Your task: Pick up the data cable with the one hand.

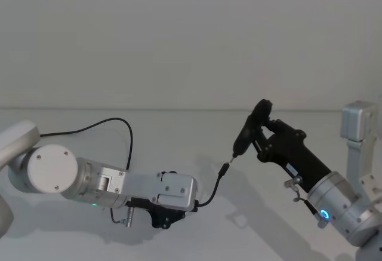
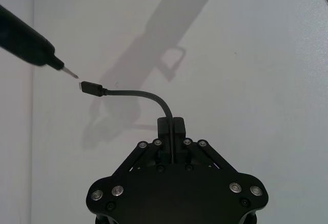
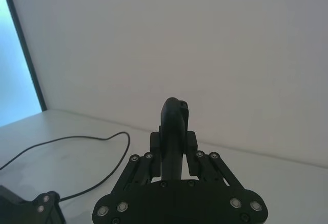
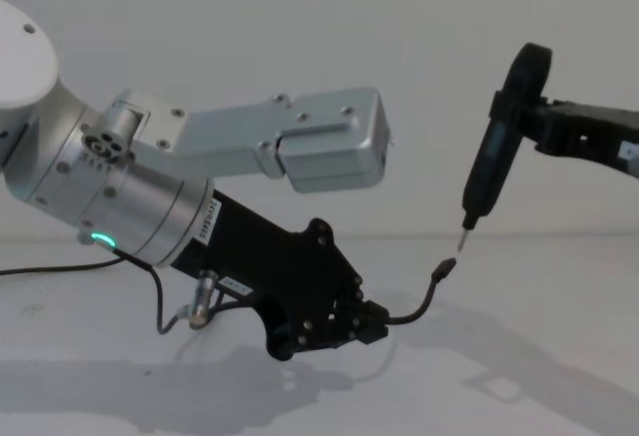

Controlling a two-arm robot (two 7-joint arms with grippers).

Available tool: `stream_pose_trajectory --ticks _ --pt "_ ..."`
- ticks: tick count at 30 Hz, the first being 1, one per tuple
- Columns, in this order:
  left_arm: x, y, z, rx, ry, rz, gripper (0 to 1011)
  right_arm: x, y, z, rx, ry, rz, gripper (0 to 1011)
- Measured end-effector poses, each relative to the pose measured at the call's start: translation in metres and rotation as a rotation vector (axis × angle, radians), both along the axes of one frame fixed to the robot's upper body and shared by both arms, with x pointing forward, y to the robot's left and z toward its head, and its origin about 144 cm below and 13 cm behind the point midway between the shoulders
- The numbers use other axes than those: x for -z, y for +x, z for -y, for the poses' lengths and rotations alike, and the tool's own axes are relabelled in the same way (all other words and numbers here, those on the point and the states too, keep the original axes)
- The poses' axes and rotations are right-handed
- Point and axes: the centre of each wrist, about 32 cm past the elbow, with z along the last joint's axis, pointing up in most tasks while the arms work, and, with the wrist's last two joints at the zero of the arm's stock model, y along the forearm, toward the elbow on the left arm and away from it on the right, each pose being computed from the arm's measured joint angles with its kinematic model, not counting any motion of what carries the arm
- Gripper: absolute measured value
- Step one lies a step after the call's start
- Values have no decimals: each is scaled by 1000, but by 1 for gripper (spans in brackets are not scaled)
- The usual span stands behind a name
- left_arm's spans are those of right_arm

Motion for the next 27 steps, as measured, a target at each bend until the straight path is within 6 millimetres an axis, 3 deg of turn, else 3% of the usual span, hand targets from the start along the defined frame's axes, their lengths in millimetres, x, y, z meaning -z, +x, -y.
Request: stream_pose_trajectory --ticks 27 --pt "0 0 0 2 2 0 54 3 10 -6 -23 -60 32 279"
